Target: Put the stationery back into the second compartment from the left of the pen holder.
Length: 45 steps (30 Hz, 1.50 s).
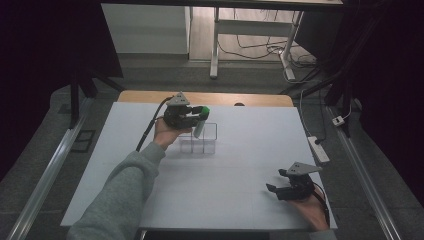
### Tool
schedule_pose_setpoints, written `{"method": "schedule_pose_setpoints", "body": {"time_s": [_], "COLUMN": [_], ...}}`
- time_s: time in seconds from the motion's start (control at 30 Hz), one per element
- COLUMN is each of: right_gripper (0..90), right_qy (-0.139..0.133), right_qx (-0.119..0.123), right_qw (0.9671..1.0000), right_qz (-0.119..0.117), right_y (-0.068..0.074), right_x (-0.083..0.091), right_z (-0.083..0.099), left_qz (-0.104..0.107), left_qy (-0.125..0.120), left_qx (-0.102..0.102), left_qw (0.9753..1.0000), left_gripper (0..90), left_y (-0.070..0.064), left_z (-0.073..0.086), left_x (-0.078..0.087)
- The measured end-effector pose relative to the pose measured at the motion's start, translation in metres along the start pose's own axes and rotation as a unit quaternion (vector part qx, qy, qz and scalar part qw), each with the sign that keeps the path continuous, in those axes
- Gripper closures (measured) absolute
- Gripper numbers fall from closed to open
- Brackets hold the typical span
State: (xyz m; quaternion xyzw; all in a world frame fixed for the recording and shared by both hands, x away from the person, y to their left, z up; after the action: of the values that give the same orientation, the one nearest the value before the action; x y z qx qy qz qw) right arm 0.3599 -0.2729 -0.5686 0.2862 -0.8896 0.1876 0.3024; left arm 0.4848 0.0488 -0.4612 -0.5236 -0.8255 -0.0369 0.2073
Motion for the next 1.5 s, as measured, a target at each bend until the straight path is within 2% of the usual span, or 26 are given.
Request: {"method": "schedule_pose_setpoints", "body": {"time_s": [0.07,0.17,0.43,0.63,0.8,1.13,1.33,1.5], "right_gripper": [22.3,22.3,22.2,22.3,22.3,22.3,22.3,22.3], "right_qy": [0.001,0.001,0.001,0.000,0.000,-0.001,-0.001,-0.001], "right_qx": [0.000,0.000,0.001,0.001,0.002,0.000,0.001,0.004], "right_qw": [1.0000,1.0000,1.0000,1.0000,1.0000,1.0000,1.0000,1.0000], "right_qz": [0.000,0.000,0.001,0.000,0.000,0.002,0.002,0.002], "right_y": [0.000,0.001,0.000,0.000,0.001,0.000,-0.001,0.000], "right_x": [0.000,0.000,0.000,0.000,0.000,0.001,0.000,0.001], "right_z": [0.000,0.000,0.000,-0.001,-0.001,-0.001,0.000,-0.001], "left_qz": [-0.005,-0.007,-0.002,0.001,0.006,0.000,-0.012,-0.029], "left_qy": [-0.002,-0.005,0.002,0.002,0.005,0.003,0.004,0.017], "left_qx": [0.004,0.006,0.009,0.008,0.013,0.028,0.035,0.030], "left_qw": [1.0000,1.0000,1.0000,1.0000,0.9999,0.9996,0.9993,0.9990], "left_gripper": [47.8,42.9,41.5,41.7,41.7,41.9,39.8,35.8], "left_y": [0.000,0.000,-0.003,-0.007,-0.009,-0.012,-0.020,-0.028], "left_z": [-0.001,-0.002,-0.001,0.002,0.010,0.027,0.044,0.060], "left_x": [0.002,0.006,0.010,0.021,0.034,0.063,0.084,0.098]}}
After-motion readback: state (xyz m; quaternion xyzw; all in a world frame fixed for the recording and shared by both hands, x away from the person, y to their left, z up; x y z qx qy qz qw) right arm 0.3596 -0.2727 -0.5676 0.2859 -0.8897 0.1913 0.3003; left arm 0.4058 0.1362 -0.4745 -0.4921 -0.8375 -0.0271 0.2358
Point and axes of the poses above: each handheld gripper's, and its own axes: x roughly backward along the jaws, z roughly out of its underside, y roughly to its left, the point moved 8 cm from there along -x, roughly forward along the jaws, and after that the axes turned 12 degrees about z, right-handed, at the moved point
